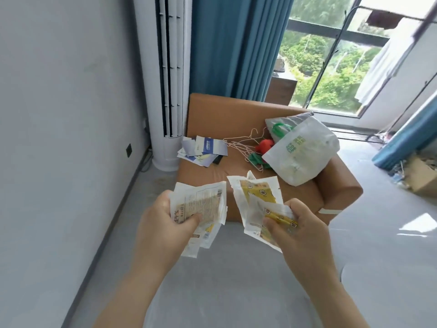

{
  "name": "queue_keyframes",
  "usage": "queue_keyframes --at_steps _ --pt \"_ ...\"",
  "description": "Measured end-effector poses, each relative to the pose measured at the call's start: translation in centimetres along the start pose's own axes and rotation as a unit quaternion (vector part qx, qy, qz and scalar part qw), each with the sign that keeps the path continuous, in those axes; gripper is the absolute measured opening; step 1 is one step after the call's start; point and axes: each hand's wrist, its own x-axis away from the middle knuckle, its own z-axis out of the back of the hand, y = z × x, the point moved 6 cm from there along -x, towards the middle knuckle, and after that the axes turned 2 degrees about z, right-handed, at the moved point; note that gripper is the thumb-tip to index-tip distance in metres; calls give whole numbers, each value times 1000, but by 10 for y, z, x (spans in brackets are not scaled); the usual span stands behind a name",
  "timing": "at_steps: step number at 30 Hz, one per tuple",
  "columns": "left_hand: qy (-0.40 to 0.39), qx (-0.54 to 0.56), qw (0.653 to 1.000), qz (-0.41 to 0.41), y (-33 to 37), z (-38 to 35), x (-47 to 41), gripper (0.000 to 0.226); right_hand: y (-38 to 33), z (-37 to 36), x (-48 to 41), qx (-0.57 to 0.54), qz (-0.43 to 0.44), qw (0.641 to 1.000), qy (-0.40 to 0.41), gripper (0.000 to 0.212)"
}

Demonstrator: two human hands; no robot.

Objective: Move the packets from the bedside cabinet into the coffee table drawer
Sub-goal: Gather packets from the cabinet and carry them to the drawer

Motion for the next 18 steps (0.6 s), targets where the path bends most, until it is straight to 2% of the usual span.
queue_keyframes --at_steps 9,18 --pt "-116 -2 992 -50 43 -117 -77 24 79 41 -50 54 -81 992 83 26" --pt "-203 -28 973 -108 109 -270 -125 30 185 109 -110 63 -139 981 123 19"
